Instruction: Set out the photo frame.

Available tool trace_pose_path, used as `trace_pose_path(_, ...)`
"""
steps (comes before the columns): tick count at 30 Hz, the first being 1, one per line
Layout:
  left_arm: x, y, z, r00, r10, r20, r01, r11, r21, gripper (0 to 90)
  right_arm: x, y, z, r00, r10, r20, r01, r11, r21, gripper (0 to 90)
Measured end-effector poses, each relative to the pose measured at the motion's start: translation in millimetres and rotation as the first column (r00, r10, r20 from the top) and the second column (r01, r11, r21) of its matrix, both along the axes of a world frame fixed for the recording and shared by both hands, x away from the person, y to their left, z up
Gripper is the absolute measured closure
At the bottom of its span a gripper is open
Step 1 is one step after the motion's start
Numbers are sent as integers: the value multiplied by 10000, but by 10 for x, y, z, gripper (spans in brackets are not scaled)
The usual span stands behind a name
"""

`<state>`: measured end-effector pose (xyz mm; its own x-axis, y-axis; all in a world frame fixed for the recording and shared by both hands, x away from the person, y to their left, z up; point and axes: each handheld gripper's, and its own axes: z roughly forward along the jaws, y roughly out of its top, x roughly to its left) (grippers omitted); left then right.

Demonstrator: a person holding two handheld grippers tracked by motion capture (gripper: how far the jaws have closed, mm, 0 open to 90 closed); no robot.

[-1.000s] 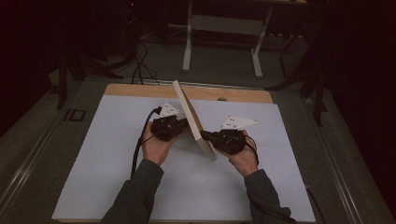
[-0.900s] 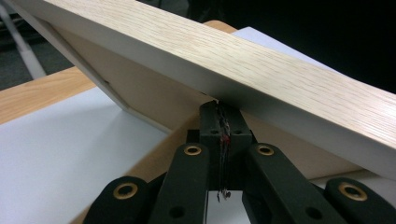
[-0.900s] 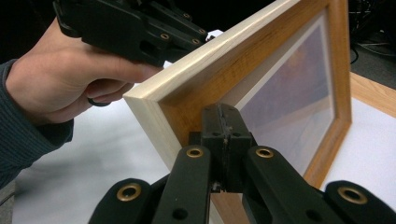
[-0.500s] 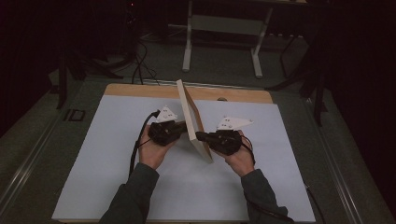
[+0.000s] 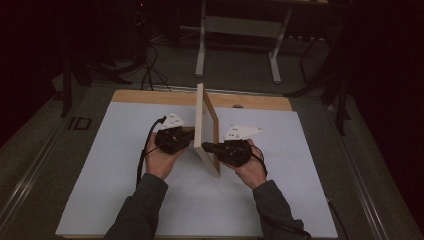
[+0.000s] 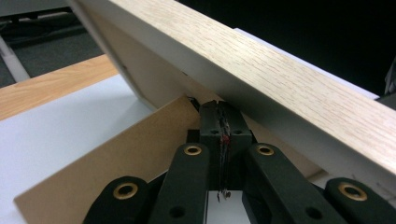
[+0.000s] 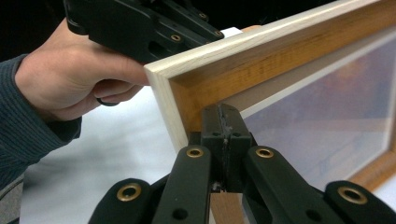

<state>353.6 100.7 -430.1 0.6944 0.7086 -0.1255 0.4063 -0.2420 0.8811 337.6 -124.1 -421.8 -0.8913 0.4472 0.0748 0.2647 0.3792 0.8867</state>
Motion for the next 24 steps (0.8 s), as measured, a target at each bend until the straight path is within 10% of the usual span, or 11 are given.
trace_pose_path(19, 40, 173, -81, 9992, -256, -313, 232, 9969, -758, 900, -13, 238, 5, 9999, 98, 120, -97, 9999, -39, 897)
trace_pose_path(24, 46, 238, -59, 9984, 176, -530, -224, 9956, -911, 786, -16, 222, -7, 9998, 37, 179, -35, 9999, -129, 863)
